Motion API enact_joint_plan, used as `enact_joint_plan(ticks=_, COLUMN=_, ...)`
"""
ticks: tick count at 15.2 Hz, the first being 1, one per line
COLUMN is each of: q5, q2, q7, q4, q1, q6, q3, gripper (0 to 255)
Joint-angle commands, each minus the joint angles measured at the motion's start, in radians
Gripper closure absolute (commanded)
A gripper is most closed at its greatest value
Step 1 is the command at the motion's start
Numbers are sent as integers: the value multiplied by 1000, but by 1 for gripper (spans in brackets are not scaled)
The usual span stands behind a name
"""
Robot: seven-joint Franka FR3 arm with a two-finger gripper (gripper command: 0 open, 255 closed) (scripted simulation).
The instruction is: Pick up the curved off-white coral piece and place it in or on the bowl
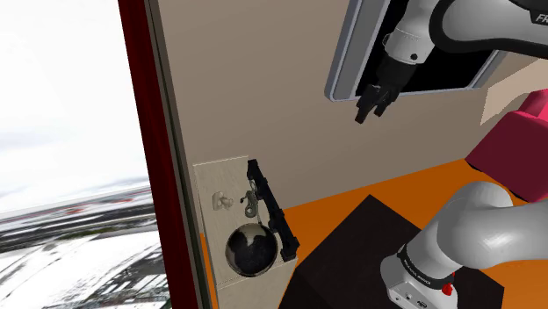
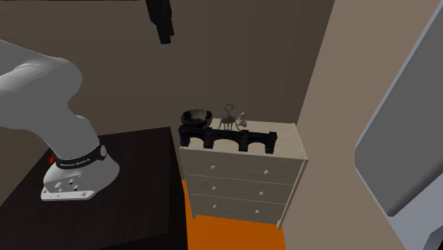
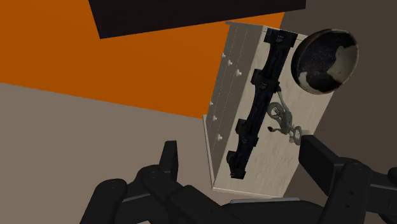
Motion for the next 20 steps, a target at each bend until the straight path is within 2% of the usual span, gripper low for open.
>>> enact_joint_plan(ticks=1, q5=0, q2=0, q7=0, q4=0, q1=0, q6=0, q3=0, gripper=0)
enact_joint_plan(ticks=10, q5=80, q2=233, q7=136, q4=-49, q1=25, q6=251, q3=92, gripper=0)
enact_joint_plan(ticks=20, q5=126, q2=584, q7=275, q4=27, q1=47, q6=500, q3=180, gripper=0)
